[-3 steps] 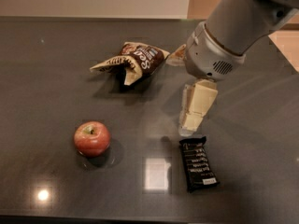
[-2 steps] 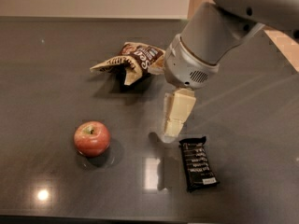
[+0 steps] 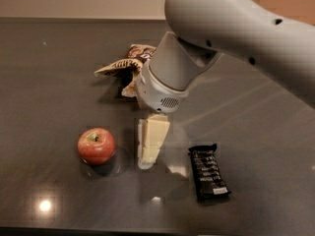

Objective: Move apple near brown chip bag

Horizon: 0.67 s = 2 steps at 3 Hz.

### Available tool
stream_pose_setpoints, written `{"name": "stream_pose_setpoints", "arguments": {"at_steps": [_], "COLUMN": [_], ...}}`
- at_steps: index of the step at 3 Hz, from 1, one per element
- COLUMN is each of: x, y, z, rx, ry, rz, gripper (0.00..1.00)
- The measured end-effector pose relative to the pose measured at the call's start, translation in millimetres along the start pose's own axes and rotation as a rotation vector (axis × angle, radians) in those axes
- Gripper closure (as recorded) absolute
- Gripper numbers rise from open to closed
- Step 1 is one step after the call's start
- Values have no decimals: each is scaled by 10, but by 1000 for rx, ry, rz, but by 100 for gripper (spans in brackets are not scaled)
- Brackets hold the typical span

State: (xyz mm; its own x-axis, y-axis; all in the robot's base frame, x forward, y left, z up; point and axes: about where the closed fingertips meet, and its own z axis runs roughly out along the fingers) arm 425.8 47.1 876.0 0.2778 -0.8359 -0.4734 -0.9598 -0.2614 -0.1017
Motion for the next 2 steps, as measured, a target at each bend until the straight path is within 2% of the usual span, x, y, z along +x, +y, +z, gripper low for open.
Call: {"name": "stream_pose_setpoints", "arguments": {"at_steps": [2], "x": [-363], "y": [104], "z": [468], "rx": [-75], "ry": [-51], "rz": [-40], "gripper": [0]}}
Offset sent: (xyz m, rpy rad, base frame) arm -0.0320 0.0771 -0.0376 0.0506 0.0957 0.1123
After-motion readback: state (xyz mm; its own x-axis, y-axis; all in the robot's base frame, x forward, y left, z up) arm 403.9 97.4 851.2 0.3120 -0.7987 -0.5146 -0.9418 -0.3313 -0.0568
